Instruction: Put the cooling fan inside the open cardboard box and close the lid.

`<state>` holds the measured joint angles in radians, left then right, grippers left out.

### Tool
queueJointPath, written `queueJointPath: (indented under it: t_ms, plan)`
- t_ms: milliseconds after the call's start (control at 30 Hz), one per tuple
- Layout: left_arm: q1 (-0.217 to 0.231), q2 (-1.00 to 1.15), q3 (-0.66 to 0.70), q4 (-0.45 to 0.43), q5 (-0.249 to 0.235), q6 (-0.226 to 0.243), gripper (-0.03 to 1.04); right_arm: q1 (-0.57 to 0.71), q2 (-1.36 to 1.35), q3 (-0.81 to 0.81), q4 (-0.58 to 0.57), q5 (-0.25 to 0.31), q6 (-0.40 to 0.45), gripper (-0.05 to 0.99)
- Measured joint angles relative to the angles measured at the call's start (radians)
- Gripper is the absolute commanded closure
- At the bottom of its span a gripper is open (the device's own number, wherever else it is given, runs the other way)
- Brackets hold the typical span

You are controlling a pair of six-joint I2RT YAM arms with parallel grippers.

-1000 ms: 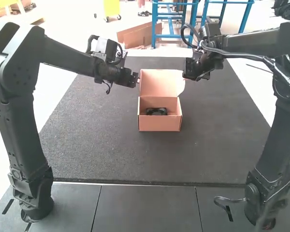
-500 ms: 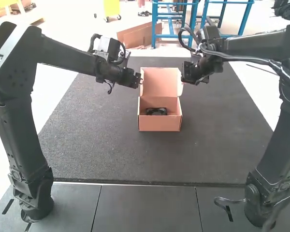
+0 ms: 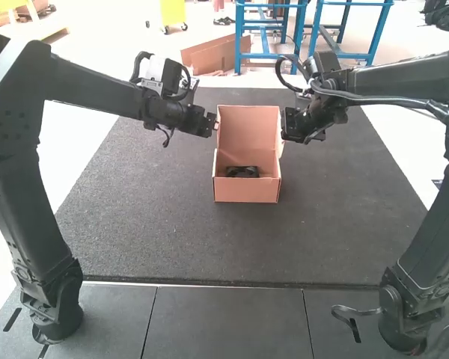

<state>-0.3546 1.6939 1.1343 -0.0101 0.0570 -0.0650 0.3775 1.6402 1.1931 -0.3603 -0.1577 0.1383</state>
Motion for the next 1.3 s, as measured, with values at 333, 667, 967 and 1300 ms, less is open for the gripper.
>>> queueJointPath:
  t_ms: [333, 667, 967, 1300]
  plan:
    - [-0.008, 0.0, -0.027, 0.0, 0.003, -0.003, 0.04, 0.003, -0.001, -0.04, 0.002, -0.008, 0.0, 0.94]
    - [-0.012, -0.002, -0.066, 0.0, 0.008, -0.003, 0.04, 0.042, -0.001, -0.078, 0.003, -0.026, 0.001, 0.94]
    - [-0.017, -0.093, -0.147, -0.001, 0.015, -0.003, 0.04, 0.073, -0.006, -0.151, 0.003, -0.022, -0.004, 0.94]
    - [-0.025, -0.204, -0.237, -0.023, 0.016, -0.003, 0.04, 0.069, -0.046, -0.175, 0.04, 0.014, -0.035, 0.26]
